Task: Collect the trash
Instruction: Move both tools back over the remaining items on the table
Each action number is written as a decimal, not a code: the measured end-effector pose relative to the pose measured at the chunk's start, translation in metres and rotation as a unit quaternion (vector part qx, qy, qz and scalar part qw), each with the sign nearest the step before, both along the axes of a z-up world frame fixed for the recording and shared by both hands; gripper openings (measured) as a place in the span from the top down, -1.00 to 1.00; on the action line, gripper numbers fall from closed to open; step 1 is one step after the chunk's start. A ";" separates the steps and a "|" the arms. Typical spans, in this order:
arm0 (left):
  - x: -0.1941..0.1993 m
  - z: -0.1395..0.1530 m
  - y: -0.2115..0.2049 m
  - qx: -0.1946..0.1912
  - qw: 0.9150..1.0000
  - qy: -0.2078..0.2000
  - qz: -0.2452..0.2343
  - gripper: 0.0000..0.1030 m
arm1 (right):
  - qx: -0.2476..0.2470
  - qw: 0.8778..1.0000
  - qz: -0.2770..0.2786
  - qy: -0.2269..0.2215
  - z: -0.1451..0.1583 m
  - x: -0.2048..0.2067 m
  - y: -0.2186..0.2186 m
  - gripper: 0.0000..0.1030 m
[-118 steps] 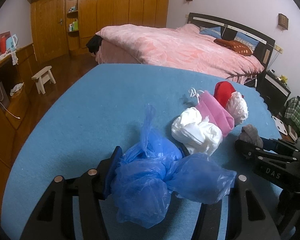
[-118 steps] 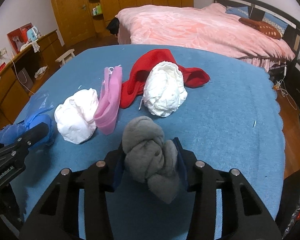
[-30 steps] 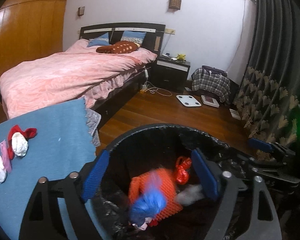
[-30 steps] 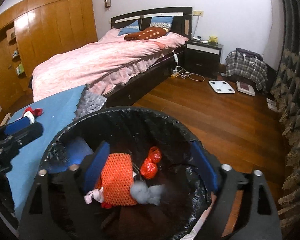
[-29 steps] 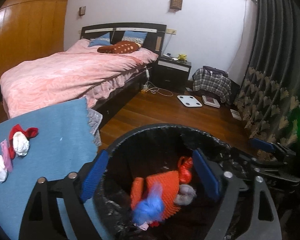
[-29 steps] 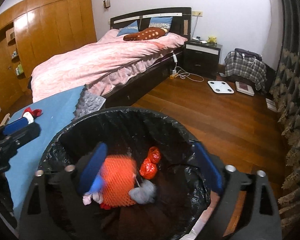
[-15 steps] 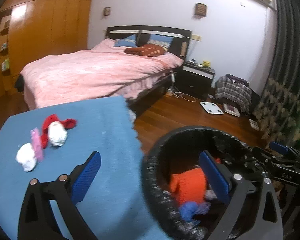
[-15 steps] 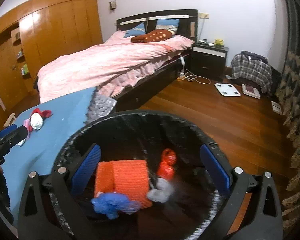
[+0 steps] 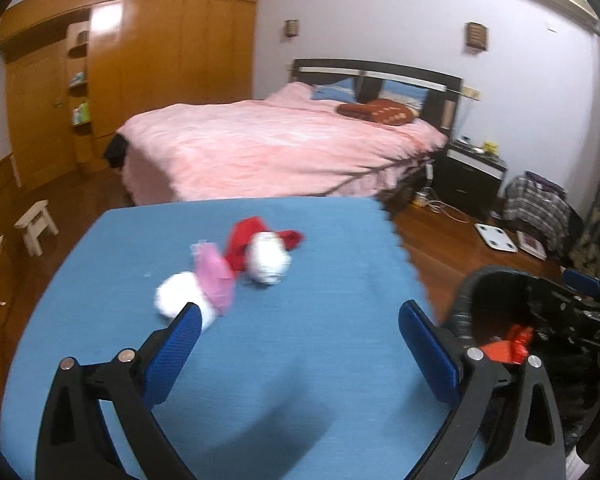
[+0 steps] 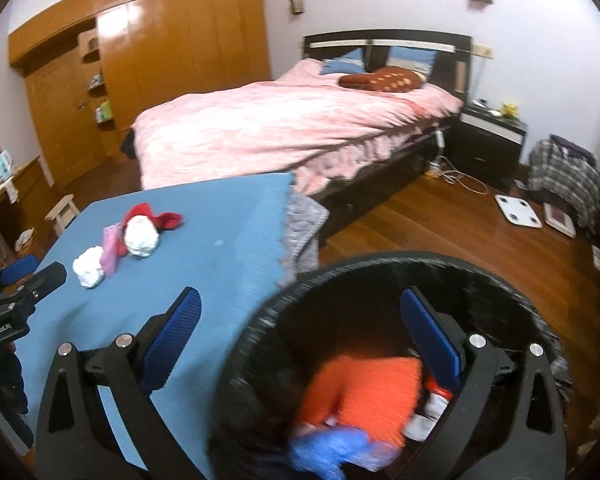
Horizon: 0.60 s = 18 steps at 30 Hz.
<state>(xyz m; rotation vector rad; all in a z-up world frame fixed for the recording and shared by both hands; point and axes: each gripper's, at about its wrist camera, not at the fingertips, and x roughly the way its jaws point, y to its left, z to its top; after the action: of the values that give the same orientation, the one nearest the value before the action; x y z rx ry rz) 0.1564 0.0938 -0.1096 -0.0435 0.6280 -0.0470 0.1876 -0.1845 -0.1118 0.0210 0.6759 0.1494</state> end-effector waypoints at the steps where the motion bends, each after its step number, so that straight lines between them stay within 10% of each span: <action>1: 0.003 -0.001 0.010 0.001 1.000 0.001 0.010 -0.88 | 0.000 1.000 0.004 0.000 0.000 0.004 0.007 -0.89; 18: 0.050 -0.050 0.104 0.013 0.995 0.035 0.093 -0.80 | -0.015 0.997 0.070 0.021 -0.034 0.069 0.116 -0.89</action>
<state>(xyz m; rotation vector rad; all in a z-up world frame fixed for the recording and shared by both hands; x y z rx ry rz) 0.2069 0.1979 -0.1594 -0.0786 0.6924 0.1425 0.2568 -0.0688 -0.1457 -0.0530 0.7209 0.2748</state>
